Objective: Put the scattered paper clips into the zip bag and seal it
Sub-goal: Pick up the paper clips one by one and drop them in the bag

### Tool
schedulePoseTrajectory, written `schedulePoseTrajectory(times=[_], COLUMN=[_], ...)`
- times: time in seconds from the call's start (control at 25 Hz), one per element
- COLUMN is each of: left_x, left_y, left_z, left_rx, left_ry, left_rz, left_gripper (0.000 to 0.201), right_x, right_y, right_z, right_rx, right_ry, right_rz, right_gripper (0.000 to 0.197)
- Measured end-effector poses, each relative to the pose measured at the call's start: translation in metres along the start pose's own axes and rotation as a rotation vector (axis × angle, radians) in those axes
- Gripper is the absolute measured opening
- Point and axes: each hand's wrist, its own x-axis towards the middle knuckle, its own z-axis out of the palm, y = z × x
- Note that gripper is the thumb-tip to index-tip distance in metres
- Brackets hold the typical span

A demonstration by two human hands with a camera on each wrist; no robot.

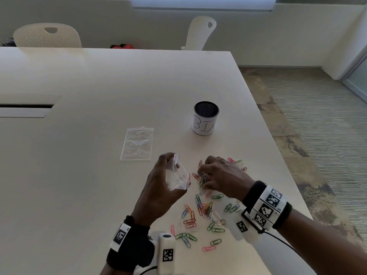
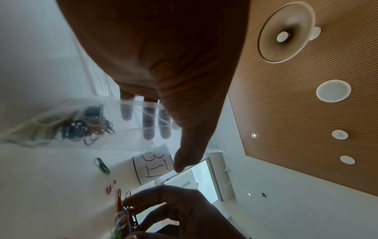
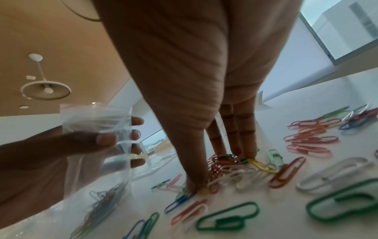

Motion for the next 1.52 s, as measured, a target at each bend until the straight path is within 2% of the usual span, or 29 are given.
schedulePoseTrajectory(times=[0.12,0.32,0.44,0.56,0.72,0.8,0.96,1.08,1.2,1.32,1.52], left_x=[0.0,0.0,0.0,0.0,-0.001,-0.001,-0.001,-0.002,-0.003,-0.004,-0.004], left_y=[0.002,0.003,0.004,0.005,0.005,0.003,0.0,0.001,0.004,0.004,0.005], left_z=[-0.001,0.0,0.0,0.0,0.003,0.004,0.007,0.007,0.007,0.008,0.01], left_rx=[0.008,0.005,0.009,0.01,0.015,0.021,0.03,0.018,0.003,0.0,-0.009], left_ry=[-0.011,0.0,0.004,-0.001,-0.006,-0.003,-0.004,0.001,0.012,0.015,0.014], left_rz=[0.002,0.014,0.008,0.013,0.016,0.022,0.026,0.037,0.042,0.028,0.042], left_gripper=[0.079,0.08,0.079,0.079,0.078,0.078,0.081,0.077,0.07,0.072,0.07], right_x=[-0.001,-0.001,0.0,-0.002,-0.016,-0.024,-0.03,-0.029,-0.026,-0.022,-0.015], right_y=[-0.007,-0.009,0.0,0.014,0.011,-0.002,-0.034,-0.053,-0.068,-0.078,-0.088], right_z=[0.007,0.011,0.01,0.0,-0.02,-0.029,-0.04,-0.042,-0.039,-0.033,-0.035], right_rx=[0.028,-0.001,0.059,0.342,1.008,1.247,1.476,1.418,1.105,0.796,0.618], right_ry=[0.08,0.133,0.136,0.218,0.255,0.298,0.319,0.313,0.381,0.443,0.455], right_rz=[-0.031,-0.06,-0.014,0.119,0.277,0.27,0.164,0.13,0.118,0.065,0.005], right_gripper=[0.019,0.014,0.012,0.004,0.011,0.015,0.019,0.017,0.012,0.012,0.014])
